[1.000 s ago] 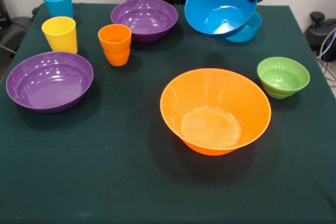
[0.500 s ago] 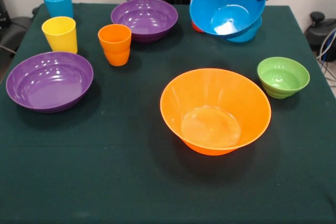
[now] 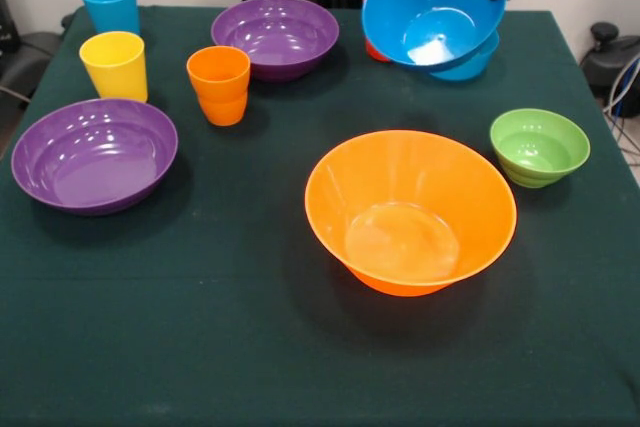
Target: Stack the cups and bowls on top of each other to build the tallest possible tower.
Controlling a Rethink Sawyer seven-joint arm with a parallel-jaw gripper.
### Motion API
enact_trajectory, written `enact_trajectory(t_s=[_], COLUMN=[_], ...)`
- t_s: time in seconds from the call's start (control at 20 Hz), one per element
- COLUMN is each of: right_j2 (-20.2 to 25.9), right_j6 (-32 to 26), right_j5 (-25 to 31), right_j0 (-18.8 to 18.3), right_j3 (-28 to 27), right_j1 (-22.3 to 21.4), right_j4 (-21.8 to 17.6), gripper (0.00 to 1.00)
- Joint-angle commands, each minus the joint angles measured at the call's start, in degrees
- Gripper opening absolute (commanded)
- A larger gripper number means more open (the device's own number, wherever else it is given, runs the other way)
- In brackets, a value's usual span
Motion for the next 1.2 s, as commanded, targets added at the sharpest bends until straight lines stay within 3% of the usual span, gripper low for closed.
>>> enact_trajectory(t_s=[0.05, 0.35, 0.55, 0.75, 1.2], right_j2=[2.7, 5.6, 4.9, 4.8, 4.9], right_j6=[7.8, 6.2, 6.3, 7.3, 7.7], right_j5=[1.3, 7.4, 5.7, 7.9, 11.6], right_j0=[1.0, -2.0, -1.6, -1.4, -0.9], right_j3=[-1.9, -8.0, -10.6, -15.9, -21.3], right_j1=[3.1, 5.9, 7.2, 9.5, 11.5], right_j4=[-0.5, 2.2, 1.4, 1.9, 2.5], gripper=[0.00, 0.00, 0.00, 0.00, 0.00])
